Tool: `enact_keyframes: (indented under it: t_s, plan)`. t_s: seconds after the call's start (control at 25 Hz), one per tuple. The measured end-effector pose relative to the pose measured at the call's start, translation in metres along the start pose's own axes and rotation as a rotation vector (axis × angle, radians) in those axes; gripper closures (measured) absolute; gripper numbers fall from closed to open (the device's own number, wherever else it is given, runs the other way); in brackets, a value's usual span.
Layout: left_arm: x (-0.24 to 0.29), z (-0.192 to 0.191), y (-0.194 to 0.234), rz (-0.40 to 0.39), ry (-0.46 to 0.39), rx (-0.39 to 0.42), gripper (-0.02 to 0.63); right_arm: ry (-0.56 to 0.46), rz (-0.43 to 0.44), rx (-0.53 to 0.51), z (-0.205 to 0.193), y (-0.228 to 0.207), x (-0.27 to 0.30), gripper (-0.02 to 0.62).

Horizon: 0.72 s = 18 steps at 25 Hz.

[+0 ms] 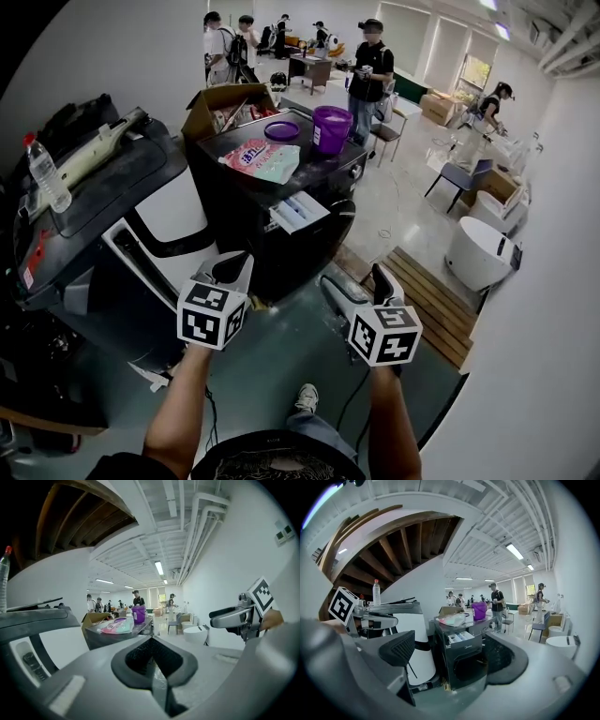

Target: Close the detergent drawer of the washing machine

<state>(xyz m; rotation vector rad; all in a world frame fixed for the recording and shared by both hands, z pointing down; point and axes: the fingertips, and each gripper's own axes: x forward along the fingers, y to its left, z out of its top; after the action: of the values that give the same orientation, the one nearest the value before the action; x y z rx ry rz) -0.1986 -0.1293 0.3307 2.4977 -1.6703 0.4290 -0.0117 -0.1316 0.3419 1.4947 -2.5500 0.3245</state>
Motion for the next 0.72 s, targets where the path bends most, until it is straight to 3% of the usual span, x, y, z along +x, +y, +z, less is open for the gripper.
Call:
enact_keyframes:
  t_s: [0.72]
  plan:
    - [0.122, 0.029, 0.023, 0.153, 0.063, -0.008, 0.606, 0.04, 0.154, 0.038, 0.018, -0.099, 0.12, 0.137]
